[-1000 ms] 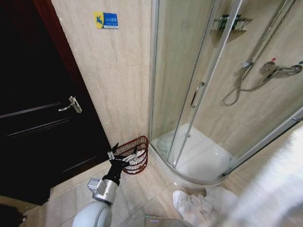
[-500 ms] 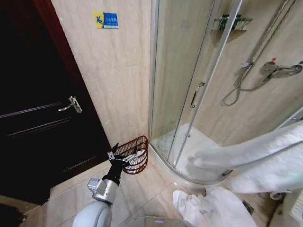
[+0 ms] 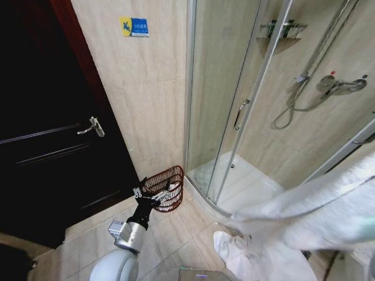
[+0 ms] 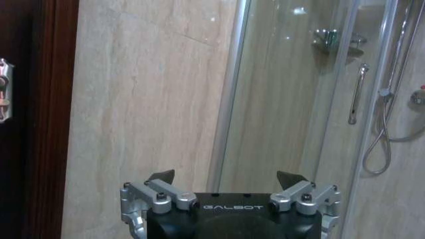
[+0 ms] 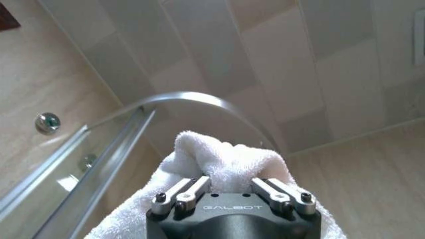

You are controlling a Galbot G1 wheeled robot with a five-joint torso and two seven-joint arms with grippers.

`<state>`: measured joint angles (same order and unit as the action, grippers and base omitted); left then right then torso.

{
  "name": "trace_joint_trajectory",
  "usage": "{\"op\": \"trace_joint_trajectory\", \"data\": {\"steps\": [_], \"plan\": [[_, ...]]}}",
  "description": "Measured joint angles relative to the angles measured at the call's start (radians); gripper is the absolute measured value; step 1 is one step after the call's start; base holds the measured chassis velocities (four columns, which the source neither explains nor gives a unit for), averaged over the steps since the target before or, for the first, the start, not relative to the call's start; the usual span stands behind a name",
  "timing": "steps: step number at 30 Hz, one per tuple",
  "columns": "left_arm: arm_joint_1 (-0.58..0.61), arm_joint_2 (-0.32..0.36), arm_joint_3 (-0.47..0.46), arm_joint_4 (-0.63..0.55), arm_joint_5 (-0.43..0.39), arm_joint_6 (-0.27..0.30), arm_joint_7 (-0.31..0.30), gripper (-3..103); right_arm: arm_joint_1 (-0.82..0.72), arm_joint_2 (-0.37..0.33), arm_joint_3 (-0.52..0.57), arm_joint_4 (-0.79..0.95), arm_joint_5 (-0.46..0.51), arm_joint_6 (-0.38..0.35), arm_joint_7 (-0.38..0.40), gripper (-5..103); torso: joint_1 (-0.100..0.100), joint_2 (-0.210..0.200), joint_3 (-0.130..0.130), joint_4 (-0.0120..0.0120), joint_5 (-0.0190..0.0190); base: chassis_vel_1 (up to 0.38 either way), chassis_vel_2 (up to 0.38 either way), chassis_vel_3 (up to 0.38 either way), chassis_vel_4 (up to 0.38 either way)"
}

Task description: Discard the used towel into the hamper.

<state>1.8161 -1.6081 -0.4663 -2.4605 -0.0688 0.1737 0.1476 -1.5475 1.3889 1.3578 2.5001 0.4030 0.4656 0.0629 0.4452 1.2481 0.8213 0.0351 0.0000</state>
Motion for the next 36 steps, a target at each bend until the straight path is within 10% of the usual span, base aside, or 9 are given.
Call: {"op": "trace_joint_trajectory", "data": {"steps": [36], "plan": [[0.000, 0.000, 0.000, 0.000, 0.000, 0.000, 0.000, 100, 0.065, -0.081, -0.046, 0.000, 0.027, -0.102, 0.008, 13, 0.000, 0.000, 0.000, 0.0003, 0.0001, 0.036, 0.042, 0.039, 0.037]]}}
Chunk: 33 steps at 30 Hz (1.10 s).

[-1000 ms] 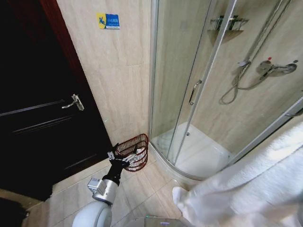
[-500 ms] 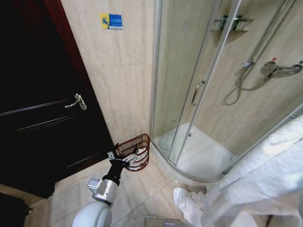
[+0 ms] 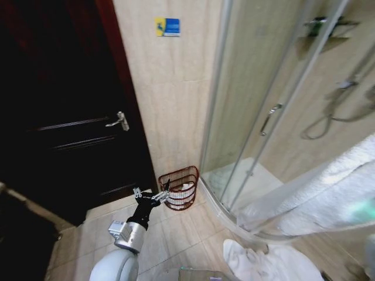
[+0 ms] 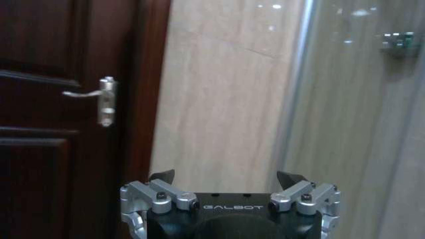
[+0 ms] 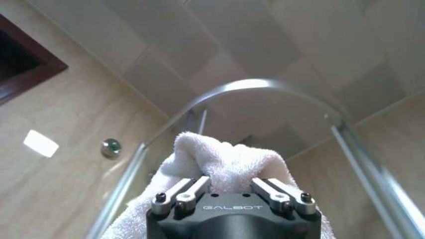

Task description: Discard the used towel into the hamper.

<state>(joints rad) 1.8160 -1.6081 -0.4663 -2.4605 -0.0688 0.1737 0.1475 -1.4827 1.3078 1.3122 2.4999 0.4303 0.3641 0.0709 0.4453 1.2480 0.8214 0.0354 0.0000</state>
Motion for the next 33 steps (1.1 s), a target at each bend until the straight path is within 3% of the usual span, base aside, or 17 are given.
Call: {"op": "trace_joint_trajectory", "data": {"steps": [9, 33], "plan": [[0.000, 0.000, 0.000, 0.000, 0.000, 0.000, 0.000, 100, 0.009, 0.000, 0.008, 0.000, 0.014, -0.036, -0.002, 13, 0.000, 0.000, 0.000, -0.0006, 0.0000, 0.040, 0.037, 0.039, 0.042], [0.000, 0.000, 0.000, 0.000, 0.000, 0.000, 0.000, 100, 0.004, 0.001, -0.026, 0.000, 0.013, -0.026, -0.008, 13, 0.000, 0.000, 0.000, -0.0002, -0.0002, 0.045, 0.045, -0.044, -0.047]]}}
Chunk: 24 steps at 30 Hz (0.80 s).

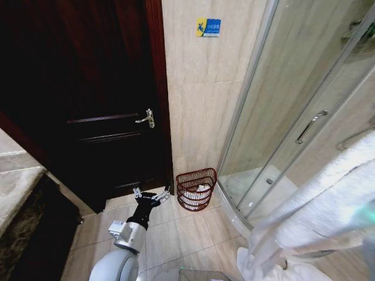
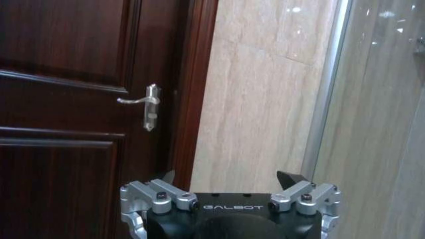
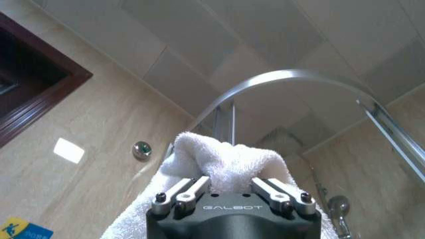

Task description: Discard the used towel into the hamper.

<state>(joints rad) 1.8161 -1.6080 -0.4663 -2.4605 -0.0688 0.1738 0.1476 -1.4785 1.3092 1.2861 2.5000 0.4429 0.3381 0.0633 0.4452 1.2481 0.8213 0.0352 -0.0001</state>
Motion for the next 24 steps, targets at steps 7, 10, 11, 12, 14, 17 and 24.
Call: {"op": "trace_joint_trajectory", "data": {"steps": [7, 10, 11, 12, 14, 17, 24], "plan": [[0.000, 0.000, 0.000, 0.000, 0.000, 0.000, 0.000, 100, -0.003, -0.001, 0.001, 0.000, 0.007, 0.014, 0.000, 13, 0.000, 0.000, 0.000, -0.0001, 0.0004, 0.000, 0.000, 0.000, 0.000], [0.000, 0.000, 0.000, 0.000, 0.000, 0.000, 0.000, 100, -0.005, -0.002, 0.004, 0.000, 0.010, 0.017, 0.001, 13, 0.000, 0.000, 0.000, -0.0001, 0.0000, 0.000, 0.000, 0.000, 0.000], [0.000, 0.000, 0.000, 0.000, 0.000, 0.000, 0.000, 100, -0.006, -0.002, 0.005, 0.000, 0.011, 0.019, 0.001, 13, 0.000, 0.000, 0.000, -0.0001, 0.0000, 0.000, 0.000, 0.000, 0.000], [0.000, 0.000, 0.000, 0.000, 0.000, 0.000, 0.000, 100, -0.006, -0.002, 0.005, 0.000, 0.011, 0.020, 0.001, 13, 0.000, 0.000, 0.000, -0.0001, 0.0000, 0.000, 0.000, 0.000, 0.000], [0.000, 0.000, 0.000, 0.000, 0.000, 0.000, 0.000, 100, -0.006, 0.000, 0.005, 0.000, 0.010, 0.020, -0.001, 13, 0.000, 0.000, 0.000, -0.0001, 0.0000, 0.000, 0.000, 0.000, 0.000], [0.000, 0.000, 0.000, 0.000, 0.000, 0.000, 0.000, 100, -0.005, 0.000, 0.005, 0.000, 0.008, 0.019, -0.002, 13, 0.000, 0.000, 0.000, 0.0000, 0.0001, 0.000, 0.000, 0.000, 0.000], [0.000, 0.000, 0.000, 0.000, 0.000, 0.000, 0.000, 100, -0.005, 0.001, 0.012, 0.000, 0.003, 0.017, -0.007, 13, 0.000, 0.000, 0.000, 0.0004, 0.0001, 0.046, 0.046, 0.048, 0.039]]}}
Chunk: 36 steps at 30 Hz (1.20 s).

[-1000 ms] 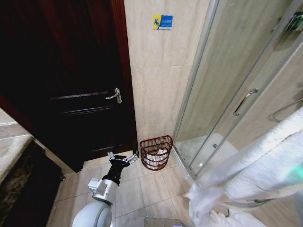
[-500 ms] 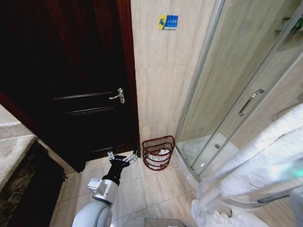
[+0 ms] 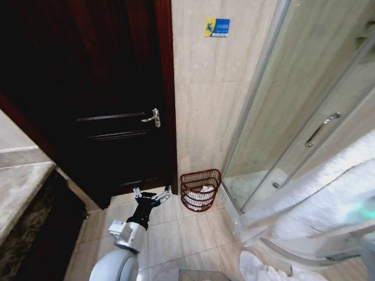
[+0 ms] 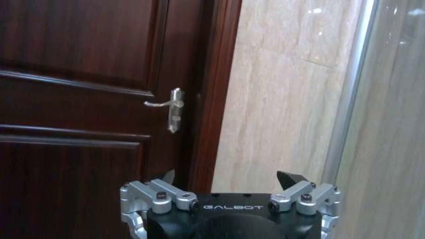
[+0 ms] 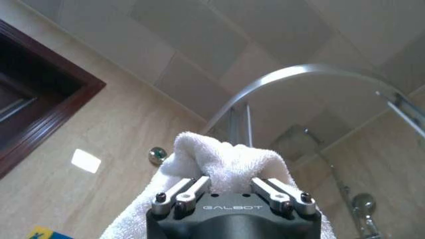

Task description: Discard the used towel into the hamper.

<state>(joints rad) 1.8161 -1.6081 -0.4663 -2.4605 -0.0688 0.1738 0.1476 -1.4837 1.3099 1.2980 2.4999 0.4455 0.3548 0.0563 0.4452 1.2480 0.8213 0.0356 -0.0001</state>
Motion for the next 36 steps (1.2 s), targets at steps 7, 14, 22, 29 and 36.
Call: {"op": "trace_joint_trajectory", "data": {"steps": [7, 14, 22, 29, 36], "plan": [[0.000, 0.000, 0.000, 0.000, 0.000, 0.000, 0.000, 100, -0.002, 0.001, 0.003, 0.000, 0.000, 0.000, 0.000, 13, 0.000, 0.000, 0.000, -0.0006, 0.0002, 0.005, 0.004, -0.003, -0.008], [0.000, 0.000, 0.000, 0.000, 0.000, 0.000, 0.000, 100, -0.001, -0.001, -0.019, 0.000, -0.012, 0.007, 0.003, 13, 0.000, 0.000, 0.000, -0.0005, -0.0001, 0.086, 0.092, -0.092, -0.093], [0.000, 0.000, 0.000, 0.000, 0.000, 0.000, 0.000, 100, 0.029, -0.046, -0.119, 0.000, 0.012, 0.017, 0.001, 13, 0.000, 0.000, 0.000, 0.0001, -0.0003, 0.120, 0.110, -0.119, -0.118], [0.000, 0.000, 0.000, 0.000, 0.000, 0.000, 0.000, 100, 0.129, -0.162, -0.203, 0.000, 0.046, 0.043, -0.031, 13, 0.000, 0.000, 0.000, -0.0006, 0.0006, -0.031, -0.025, 0.030, 0.028], [0.000, 0.000, 0.000, 0.000, 0.000, 0.000, 0.000, 100, 0.182, -0.195, -0.252, -0.013, 0.010, 0.056, -0.033, 13, -0.001, -0.001, 0.000, -0.0009, -0.0003, 0.011, 0.016, 0.012, 0.017]]}}
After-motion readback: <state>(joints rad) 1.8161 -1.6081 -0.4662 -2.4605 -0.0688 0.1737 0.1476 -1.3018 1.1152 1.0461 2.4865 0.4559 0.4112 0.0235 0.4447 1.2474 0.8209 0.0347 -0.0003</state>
